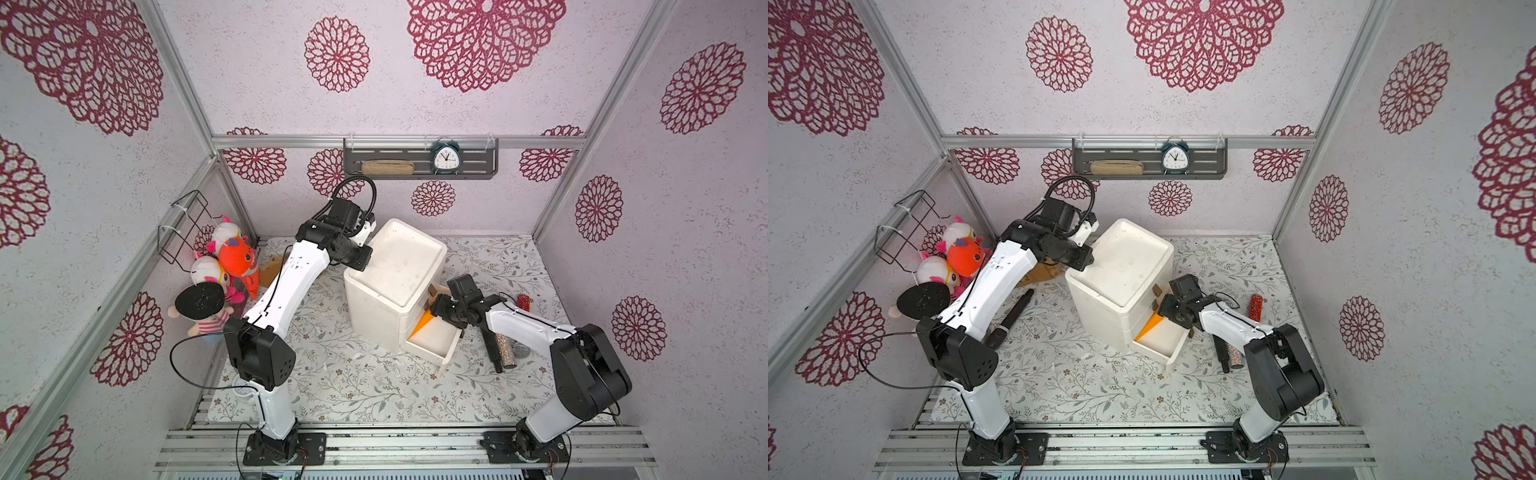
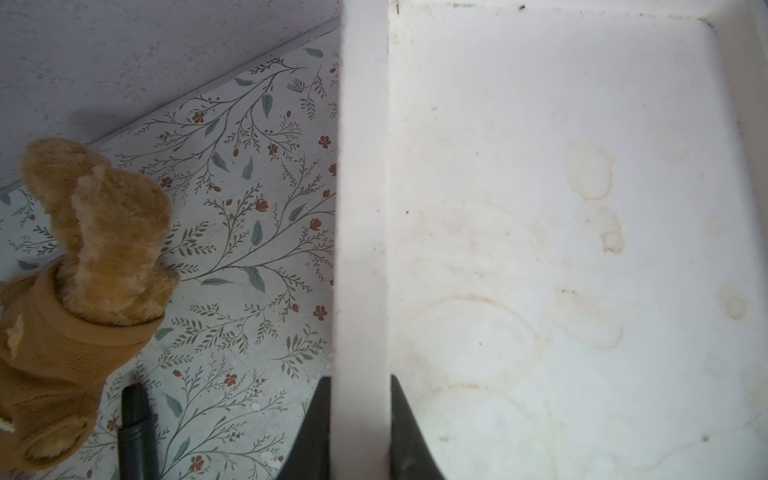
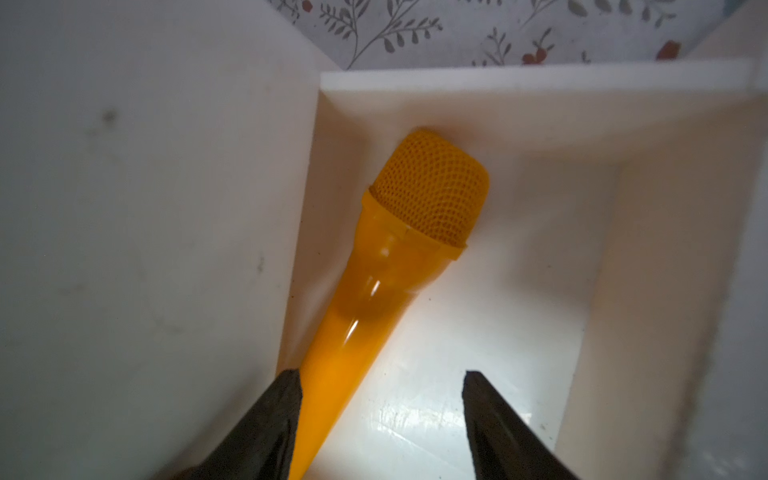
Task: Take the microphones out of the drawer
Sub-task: Pick up the microphone from the drawer.
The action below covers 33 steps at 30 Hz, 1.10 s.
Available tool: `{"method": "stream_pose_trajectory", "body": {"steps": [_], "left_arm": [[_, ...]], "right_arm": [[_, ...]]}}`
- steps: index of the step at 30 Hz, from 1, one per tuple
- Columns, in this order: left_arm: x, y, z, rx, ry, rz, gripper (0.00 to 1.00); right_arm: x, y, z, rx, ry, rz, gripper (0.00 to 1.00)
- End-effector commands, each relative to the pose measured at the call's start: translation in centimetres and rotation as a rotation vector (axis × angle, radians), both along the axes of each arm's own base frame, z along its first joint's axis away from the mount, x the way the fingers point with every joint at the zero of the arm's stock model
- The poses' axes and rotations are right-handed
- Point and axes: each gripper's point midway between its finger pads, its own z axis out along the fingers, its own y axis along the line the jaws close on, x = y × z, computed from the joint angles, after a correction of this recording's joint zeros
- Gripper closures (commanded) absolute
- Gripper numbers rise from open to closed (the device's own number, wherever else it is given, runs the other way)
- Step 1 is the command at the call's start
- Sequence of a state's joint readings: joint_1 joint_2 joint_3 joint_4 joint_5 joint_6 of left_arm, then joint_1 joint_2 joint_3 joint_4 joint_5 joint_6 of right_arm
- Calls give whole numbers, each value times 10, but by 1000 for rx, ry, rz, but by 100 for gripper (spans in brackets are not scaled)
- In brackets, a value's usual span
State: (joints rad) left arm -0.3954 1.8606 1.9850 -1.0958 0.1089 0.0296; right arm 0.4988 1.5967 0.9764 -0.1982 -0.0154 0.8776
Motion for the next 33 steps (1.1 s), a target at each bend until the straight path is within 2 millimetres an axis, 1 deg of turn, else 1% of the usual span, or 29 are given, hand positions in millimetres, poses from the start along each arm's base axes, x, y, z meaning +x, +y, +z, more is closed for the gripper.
{"method": "stream_pose_trajectory", "body": {"steps": [1,7,11,18,20,25,28,33], "left_arm": [[-10,-9,-23,-12,86,-39,100],[-10,-7,-26,-7,94,-36,100],[-10,-7,-27,-2,93,-35,100],[-9,-6,-28,1,95,-33,100],[-9,-5,-29,2,97,-31,100],[-8,-4,-31,4,100,-30,100],[-8,-5,-31,4,101,-30,100],[-9,-5,-31,5,104,-32,100]], "right_arm": [[10,1,0,31,-21,-80,36],[14,5,-11,15,7,-112,36],[12,5,-19,10,29,-148,36],[9,8,-28,0,42,-183,37],[8,9,-31,3,48,-191,39],[7,14,-37,13,57,-204,40],[5,15,-39,10,58,-225,40],[-3,10,-46,17,71,-296,40]]}}
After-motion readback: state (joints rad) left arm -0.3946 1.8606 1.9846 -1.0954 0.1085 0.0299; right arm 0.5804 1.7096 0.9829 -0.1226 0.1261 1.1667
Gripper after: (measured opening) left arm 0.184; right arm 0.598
